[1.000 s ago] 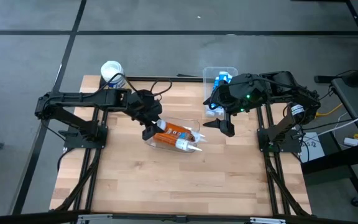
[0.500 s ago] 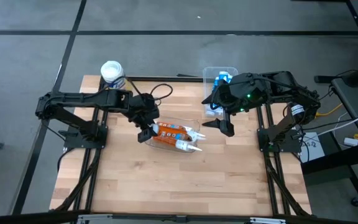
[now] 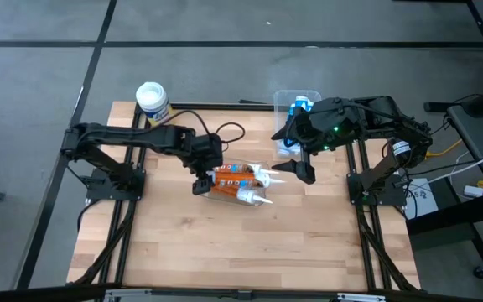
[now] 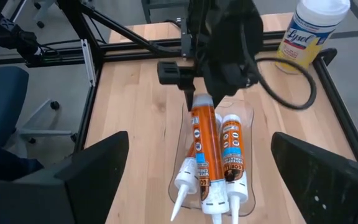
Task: Pick & place silicon tubes, Sealant and Lysol wipes
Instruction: Put the orange sealant into the left transparent bin, then return to Home Position
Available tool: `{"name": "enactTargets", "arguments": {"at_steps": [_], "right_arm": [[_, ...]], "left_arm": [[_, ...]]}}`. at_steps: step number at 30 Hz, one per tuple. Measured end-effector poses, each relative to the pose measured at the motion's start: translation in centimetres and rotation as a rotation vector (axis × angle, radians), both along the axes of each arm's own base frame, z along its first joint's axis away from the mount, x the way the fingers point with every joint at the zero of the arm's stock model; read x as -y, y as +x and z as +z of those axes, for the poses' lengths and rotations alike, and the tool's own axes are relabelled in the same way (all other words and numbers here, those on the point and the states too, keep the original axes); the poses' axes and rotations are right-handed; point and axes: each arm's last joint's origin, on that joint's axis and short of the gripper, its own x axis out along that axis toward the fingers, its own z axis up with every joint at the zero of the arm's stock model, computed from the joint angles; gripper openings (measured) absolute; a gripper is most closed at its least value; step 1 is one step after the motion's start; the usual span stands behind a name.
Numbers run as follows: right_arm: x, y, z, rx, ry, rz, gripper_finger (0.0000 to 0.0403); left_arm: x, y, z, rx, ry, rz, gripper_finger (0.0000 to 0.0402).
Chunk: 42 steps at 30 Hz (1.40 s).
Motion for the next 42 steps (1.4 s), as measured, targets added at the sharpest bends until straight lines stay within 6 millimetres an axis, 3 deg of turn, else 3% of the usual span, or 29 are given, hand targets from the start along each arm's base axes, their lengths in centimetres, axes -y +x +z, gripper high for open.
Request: {"name": "enactTargets", "arguments": {"at_steps": [13, 29, 42], "right_arm": [[0.0, 0.0, 0.0, 0.003, -0.005, 0.004, 0.0393], [0.0, 0.0, 0.0, 0.004, -0.023, 0.017, 0.0393], [-0.1, 0.0, 0.0, 0.0, 0.01, -0.003, 0.0393]], "left_arm": [[-0.2, 0.0, -0.3, -0.034, 0.056, 0.023, 0.0253], [-0.2, 0.0, -0.2, -0.032, 0.042, 0.039, 0.0254], [-0.2, 0.9, 5.0, 0.154, 0.039, 0.042, 0.0253]]}}
